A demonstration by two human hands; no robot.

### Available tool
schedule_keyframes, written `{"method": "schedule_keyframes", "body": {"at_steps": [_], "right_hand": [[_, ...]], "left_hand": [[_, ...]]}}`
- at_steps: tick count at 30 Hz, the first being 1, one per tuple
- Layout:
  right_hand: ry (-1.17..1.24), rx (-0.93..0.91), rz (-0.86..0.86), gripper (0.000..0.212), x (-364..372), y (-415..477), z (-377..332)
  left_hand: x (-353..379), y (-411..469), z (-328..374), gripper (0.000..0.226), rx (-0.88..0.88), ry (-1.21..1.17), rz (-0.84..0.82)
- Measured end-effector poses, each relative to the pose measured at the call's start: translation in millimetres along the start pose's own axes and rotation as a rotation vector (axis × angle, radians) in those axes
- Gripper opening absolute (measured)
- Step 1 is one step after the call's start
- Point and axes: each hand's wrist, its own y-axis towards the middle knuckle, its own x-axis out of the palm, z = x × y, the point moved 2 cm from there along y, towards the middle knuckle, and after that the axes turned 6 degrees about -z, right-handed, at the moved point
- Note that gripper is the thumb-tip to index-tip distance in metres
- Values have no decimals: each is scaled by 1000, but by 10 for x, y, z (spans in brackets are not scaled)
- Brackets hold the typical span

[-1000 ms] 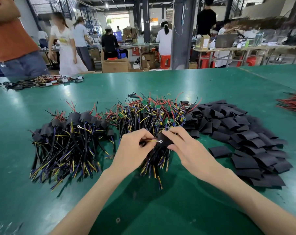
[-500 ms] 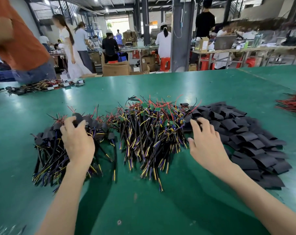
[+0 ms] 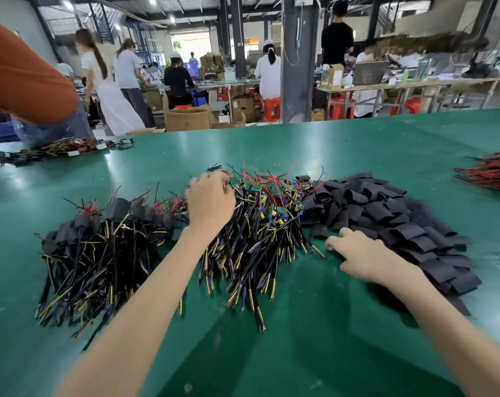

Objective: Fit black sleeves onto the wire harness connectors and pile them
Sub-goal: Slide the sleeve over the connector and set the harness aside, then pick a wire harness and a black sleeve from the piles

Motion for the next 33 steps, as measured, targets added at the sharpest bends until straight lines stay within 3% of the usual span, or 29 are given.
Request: {"method": "schedule_keyframes", "body": {"at_steps": [4, 8, 13, 16, 21, 24, 30, 33], "right_hand": [[46, -2, 35, 40, 15, 75, 4], [99, 2, -16, 44, 9, 88, 20], [54, -31, -13, 42, 10, 75, 34], [48, -20, 14, 40, 2, 57, 5], [11, 8, 22, 28, -5, 2, -45], [-7, 33, 27, 26, -2, -25, -51], [-24, 41, 36, 28, 6, -37, -58], [-2, 62, 15, 16, -3, -51, -58]], "left_hand": [[305, 281, 244, 27, 77, 55, -167], [481, 396, 325, 44, -7, 115, -330], [467, 457, 382, 13, -118, -117, -290], [394, 464, 458, 16, -56, -187, -252], [450, 355, 461, 29, -66, 23, -447], [472, 333, 466, 18, -71, -41, -389], [424, 356, 561, 34, -28, -248, -271], [252, 403, 635, 31, -5, -413, -162]]}}
